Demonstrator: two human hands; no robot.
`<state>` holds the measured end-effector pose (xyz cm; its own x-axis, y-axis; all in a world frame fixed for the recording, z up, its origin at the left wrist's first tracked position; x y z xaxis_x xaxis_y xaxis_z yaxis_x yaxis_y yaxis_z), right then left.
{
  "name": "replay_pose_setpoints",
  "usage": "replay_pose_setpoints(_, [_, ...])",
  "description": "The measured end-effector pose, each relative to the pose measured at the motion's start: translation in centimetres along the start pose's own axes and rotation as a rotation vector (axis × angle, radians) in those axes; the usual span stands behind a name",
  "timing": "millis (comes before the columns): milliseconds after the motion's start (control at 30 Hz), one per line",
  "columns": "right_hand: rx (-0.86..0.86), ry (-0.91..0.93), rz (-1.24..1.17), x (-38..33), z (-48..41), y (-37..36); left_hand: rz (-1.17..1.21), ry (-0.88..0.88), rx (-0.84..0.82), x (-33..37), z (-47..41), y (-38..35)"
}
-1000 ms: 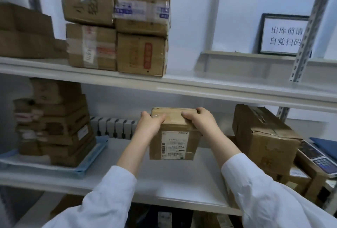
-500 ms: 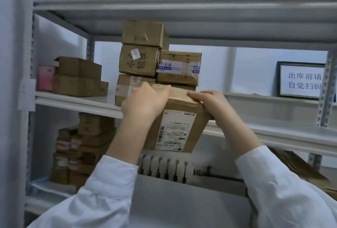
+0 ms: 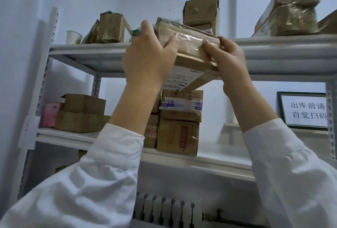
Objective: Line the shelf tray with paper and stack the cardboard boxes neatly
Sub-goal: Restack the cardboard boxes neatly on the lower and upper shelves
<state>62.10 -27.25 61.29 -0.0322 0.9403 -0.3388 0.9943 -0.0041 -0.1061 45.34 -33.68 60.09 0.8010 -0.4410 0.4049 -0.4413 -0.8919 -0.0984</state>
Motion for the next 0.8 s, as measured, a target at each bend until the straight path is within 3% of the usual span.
replay_pose_setpoints(167, [0.087,0.083,-0.031,2.2,-1.4,0.5,0.223,-0.077,-0.075,-0.8,-1.0,-4.3])
replay_pose_setpoints(333, [0.170,0.103,0.130,5.6,-2.8,1.2,0.448,0.045,-0.279,-3.3,-2.3,-10.3])
replay_pose_setpoints(700, [0.032,0.020,0.428,12.5,-3.4,0.0,0.443,0.446,-0.514,-8.8,-2.1,-17.6])
replay_pose_setpoints(800, [-0.025,-0.024,0.480,13.7,-3.6,-0.4,0.461,0.454,-0.528,-9.5,-1.7,-18.5])
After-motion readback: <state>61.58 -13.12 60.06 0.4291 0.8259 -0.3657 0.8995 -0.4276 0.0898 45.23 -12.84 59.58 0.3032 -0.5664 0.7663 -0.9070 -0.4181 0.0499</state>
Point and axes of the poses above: each hand's wrist, its own z-axis away from the middle knuckle, its own y-axis out of the back of the hand, x = y × z, the point moved 4 cm from there along -z, towards the middle knuckle, and after that the axes turned 8 degrees about y, right-handed, at the moved point
